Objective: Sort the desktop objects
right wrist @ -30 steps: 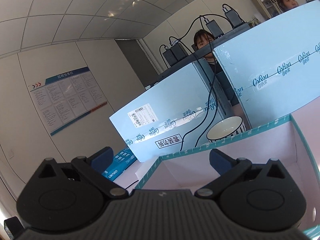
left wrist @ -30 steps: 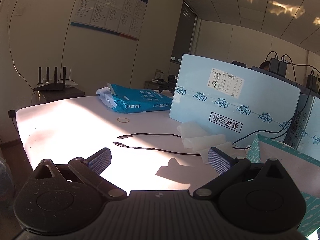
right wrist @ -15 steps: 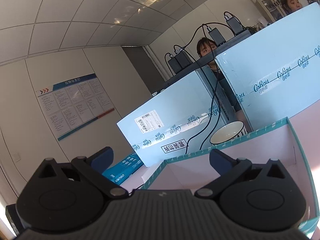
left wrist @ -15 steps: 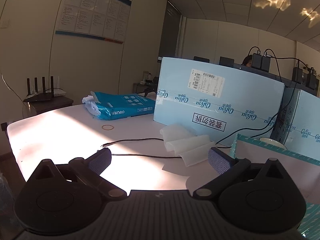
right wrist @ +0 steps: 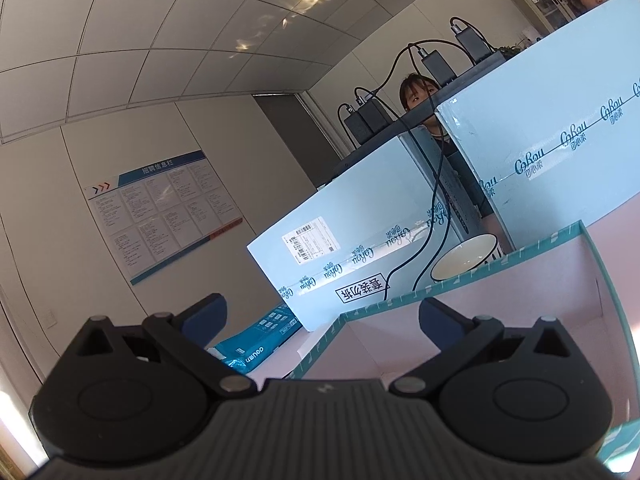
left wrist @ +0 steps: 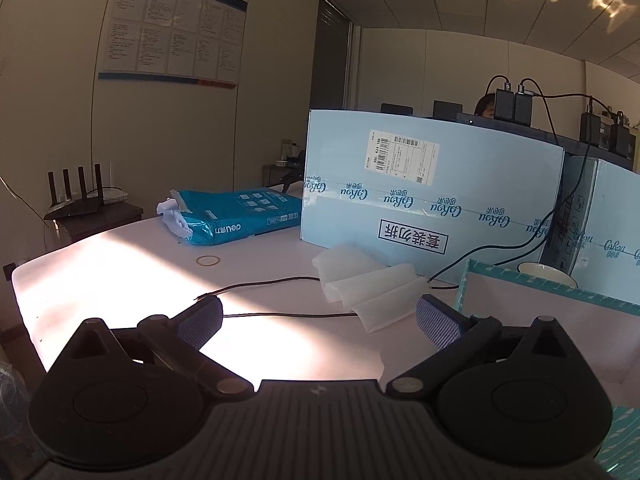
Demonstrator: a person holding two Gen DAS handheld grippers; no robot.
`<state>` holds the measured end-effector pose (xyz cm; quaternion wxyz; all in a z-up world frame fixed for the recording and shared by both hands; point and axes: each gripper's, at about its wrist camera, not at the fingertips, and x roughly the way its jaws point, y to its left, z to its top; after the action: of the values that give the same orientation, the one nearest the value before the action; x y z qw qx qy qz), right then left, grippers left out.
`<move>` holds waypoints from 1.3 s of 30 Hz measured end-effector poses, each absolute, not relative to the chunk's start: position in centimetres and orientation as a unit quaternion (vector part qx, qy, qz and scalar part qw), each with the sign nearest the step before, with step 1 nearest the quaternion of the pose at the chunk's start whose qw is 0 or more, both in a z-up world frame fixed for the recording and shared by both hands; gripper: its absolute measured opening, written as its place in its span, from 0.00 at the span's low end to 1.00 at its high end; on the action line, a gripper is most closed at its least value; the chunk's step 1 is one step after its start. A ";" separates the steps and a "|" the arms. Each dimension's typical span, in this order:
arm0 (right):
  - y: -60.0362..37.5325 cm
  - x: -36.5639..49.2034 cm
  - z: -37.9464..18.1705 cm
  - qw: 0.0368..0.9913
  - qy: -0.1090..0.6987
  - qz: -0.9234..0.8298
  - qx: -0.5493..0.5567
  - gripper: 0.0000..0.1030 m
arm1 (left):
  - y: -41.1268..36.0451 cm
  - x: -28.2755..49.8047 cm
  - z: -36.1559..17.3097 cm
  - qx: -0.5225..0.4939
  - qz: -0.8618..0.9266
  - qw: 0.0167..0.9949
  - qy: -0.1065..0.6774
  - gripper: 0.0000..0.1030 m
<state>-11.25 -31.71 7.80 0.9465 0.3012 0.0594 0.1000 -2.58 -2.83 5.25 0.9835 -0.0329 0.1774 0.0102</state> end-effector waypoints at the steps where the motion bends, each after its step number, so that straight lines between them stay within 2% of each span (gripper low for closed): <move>1: -31.7 -11.4 7.8 0.947 0.058 0.098 0.301 1.00 | -3.1 -2.3 5.4 -0.030 0.007 0.983 0.180 1.00; 19: -32.7 -14.9 7.9 0.966 0.022 0.022 0.255 1.00 | -8.9 1.0 4.6 0.045 0.015 0.980 0.192 1.00; 26: -32.5 -16.4 7.4 0.977 -0.006 -0.019 0.212 1.00 | -8.0 1.3 4.4 0.022 0.018 0.980 0.195 1.00; 39: -36.6 -18.8 6.0 0.969 -0.005 -0.067 0.238 1.00 | -6.3 0.2 3.8 -0.002 0.019 0.979 0.204 1.00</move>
<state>-18.82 -36.56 5.96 0.9689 0.2382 -0.0054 -0.0672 0.20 -6.26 3.79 0.9788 -0.0023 0.2039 0.0190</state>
